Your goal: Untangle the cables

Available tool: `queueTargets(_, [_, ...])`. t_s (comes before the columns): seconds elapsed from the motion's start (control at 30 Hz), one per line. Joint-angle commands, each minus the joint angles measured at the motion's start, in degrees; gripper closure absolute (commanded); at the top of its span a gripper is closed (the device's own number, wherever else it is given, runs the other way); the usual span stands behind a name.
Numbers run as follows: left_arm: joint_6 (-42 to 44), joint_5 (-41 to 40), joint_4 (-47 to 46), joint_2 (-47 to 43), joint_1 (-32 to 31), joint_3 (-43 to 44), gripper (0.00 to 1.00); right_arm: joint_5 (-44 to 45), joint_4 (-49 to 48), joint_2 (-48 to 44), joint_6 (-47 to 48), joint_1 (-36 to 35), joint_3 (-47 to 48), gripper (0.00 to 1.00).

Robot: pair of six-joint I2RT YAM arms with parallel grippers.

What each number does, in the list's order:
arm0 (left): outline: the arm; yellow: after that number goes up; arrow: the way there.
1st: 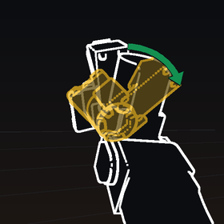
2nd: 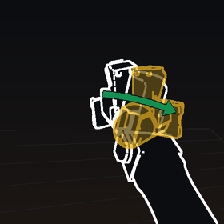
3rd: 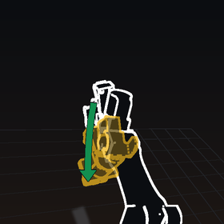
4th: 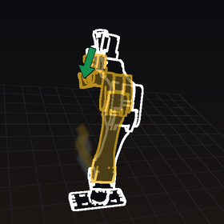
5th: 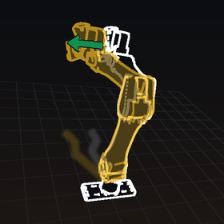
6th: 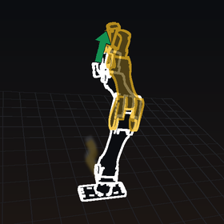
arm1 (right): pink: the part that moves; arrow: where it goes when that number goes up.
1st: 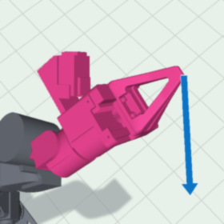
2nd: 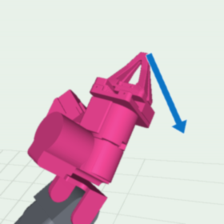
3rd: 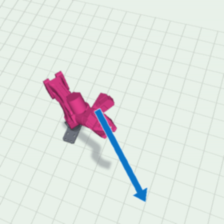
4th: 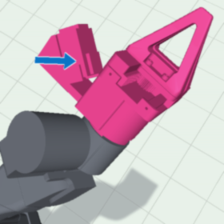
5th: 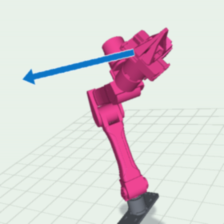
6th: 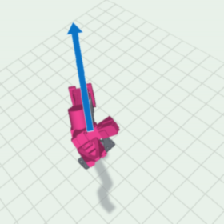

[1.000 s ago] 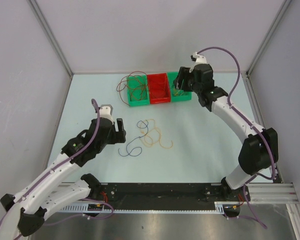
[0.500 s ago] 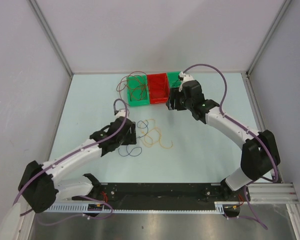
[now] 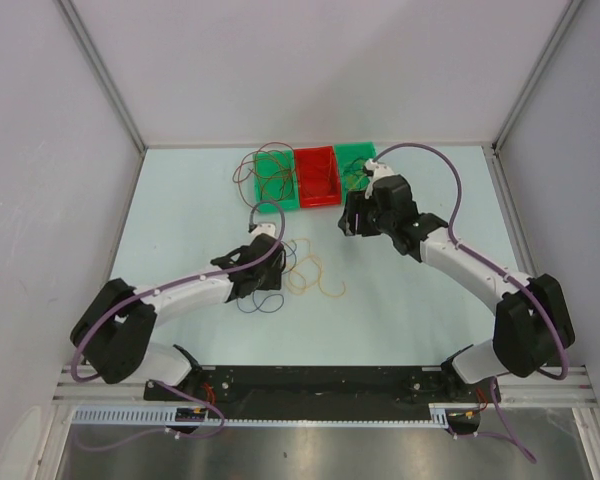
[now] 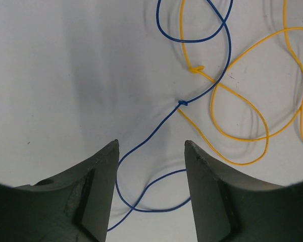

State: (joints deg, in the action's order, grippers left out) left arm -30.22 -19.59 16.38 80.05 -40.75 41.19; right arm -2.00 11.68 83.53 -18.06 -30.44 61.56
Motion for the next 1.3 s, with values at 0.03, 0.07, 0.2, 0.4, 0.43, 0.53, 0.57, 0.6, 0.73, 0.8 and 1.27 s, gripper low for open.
queueTargets(0.03, [1.7,-2.4,-3.6,2.4,-0.3,1.8,0.42,-0.8,-1.8,-3.0,-0.7,0.7,-0.9,0.34])
queueTargets(0.07, [1.7,-2.5,-3.8,3.2,-0.3,1.8,0.44,-0.9,-1.9,-3.0,-0.8,0.7,-1.0,0.34])
queueTargets(0.2, [2.4,-2.4,-4.1,5.1,-0.2,2.1,0.51,-1.2,-2.0,-2.7,-1.0,0.9,-1.1,0.34])
queueTargets(0.4, [2.5,-2.4,-3.9,6.1,-0.2,2.2,0.72,-0.8,-1.8,-2.6,-1.1,1.0,-1.2,0.34])
queueTargets(0.43, [2.5,-2.5,-3.9,6.0,-0.3,2.2,0.75,-0.9,-1.7,-2.7,-1.1,1.0,-1.2,0.34])
queueTargets(0.53, [2.5,-2.9,-3.5,5.5,-0.3,2.3,0.95,-0.7,-1.5,-2.8,-1.3,1.1,-1.2,0.34])
queueTargets(0.57, [2.5,-2.9,-3.2,5.1,-0.2,2.4,0.98,-0.8,-1.6,-2.8,-1.4,1.0,-1.2,0.34])
queueTargets(0.6, [2.4,-3.3,-2.4,4.9,-0.2,2.7,0.99,-0.8,-1.5,-2.9,-1.4,1.0,-1.2,0.34])
queueTargets(0.73, [1.6,-3.2,1.1,-0.5,-0.3,4.6,1.00,-2.6,-1.9,-3.5,-2.3,0.9,-1.2,0.34])
queueTargets(0.8, [0.4,-1.9,4.0,-3.3,-0.3,6.3,1.00,-3.9,-2.8,-4.4,-2.6,0.9,-1.2,0.34])
queueTargets(1.27, [2.0,12.7,8.0,-29.3,-0.2,10.7,0.99,-29.2,-21.3,-5.0,-18.4,-5.3,-1.2,0.34])
